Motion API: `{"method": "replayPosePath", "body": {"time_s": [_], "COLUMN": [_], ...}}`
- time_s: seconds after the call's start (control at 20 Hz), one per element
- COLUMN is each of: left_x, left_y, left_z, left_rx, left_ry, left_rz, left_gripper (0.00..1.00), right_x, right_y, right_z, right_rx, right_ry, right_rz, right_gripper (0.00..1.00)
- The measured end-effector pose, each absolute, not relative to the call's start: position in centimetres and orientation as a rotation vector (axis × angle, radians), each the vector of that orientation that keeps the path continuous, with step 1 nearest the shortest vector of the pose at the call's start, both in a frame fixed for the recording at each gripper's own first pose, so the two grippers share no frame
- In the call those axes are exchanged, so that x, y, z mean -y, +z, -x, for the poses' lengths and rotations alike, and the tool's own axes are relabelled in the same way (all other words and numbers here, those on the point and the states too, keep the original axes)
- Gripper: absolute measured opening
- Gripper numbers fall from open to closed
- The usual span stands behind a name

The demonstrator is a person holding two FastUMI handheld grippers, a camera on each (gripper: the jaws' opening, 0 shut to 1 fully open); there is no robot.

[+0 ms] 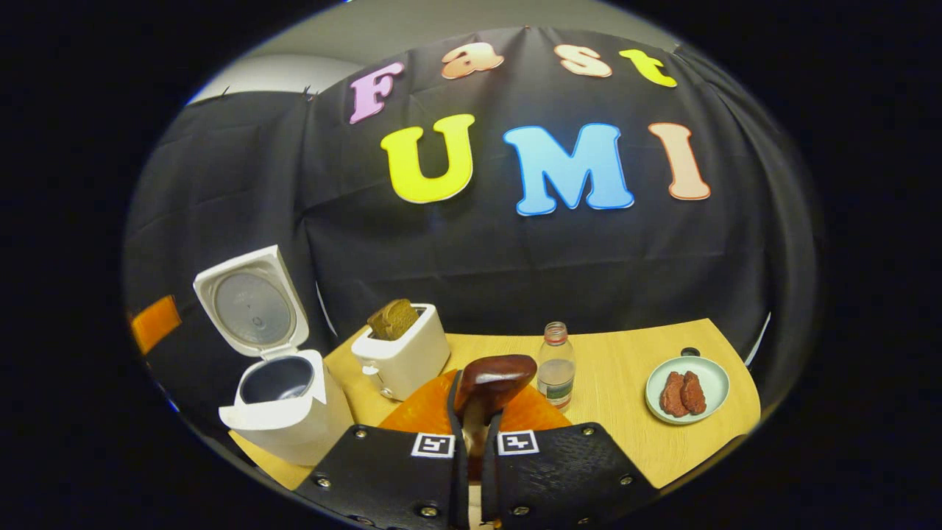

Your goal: Close the left gripper, press the button to open the rice cooker; take a wooden spoon from the chopstick holder with the right hand, scoop a spoonful of rice and pour it into the rice cooker, then put the wooden spoon back into the chopstick holder.

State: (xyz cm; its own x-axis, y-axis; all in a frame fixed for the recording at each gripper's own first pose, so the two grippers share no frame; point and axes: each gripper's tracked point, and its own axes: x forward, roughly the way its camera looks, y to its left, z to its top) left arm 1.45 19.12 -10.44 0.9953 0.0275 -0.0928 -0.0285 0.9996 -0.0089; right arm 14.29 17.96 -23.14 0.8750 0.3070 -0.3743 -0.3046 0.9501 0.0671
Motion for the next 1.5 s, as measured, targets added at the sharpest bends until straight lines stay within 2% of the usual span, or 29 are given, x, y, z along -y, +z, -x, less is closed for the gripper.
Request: {"method": "replayPosePath", "body": {"time_s": [0.15,0.3,0.45,0.6,0.9,1.1,1.5], "left_x": [-19.2,-19.8,-20.4,-21.4,-23.0,-23.5,-22.4], "left_y": [-11.4,-12.7,-13.7,-15.2,-15.7,-15.2,-14.1], "left_z": [-1.2,-0.8,-0.9,-0.8,-0.7,-0.4,-0.2], "left_rx": [-0.112,-0.139,-0.160,-0.194,-0.204,-0.195,-0.137], "left_ry": [0.014,0.004,0.007,0.030,0.068,0.079,0.012], "left_rz": [0.009,0.001,0.006,0.052,0.102,0.101,0.102], "left_gripper": [0.95,0.97,0.95,0.95,0.97,0.97,0.99], "right_x": [-19.2,-19.3,-20.9,-22.6,-20.5,-17.5,-14.7], "right_y": [-27.7,-32.0,-32.9,-33.7,-34.2,-32.6,-24.1], "right_z": [-15.4,-15.9,-15.2,-14.2,-15.1,-15.6,-15.4], "right_rx": [-0.441,-0.498,-0.515,-0.567,-0.650,-0.617,-0.460], "right_ry": [0.338,0.338,0.367,0.397,0.310,0.255,0.281], "right_rz": [0.067,0.160,0.116,-0.008,-0.441,-0.684,-0.774], "right_gripper": [0.07,0.07,0.07,0.07,0.07,0.07,0.07]}}
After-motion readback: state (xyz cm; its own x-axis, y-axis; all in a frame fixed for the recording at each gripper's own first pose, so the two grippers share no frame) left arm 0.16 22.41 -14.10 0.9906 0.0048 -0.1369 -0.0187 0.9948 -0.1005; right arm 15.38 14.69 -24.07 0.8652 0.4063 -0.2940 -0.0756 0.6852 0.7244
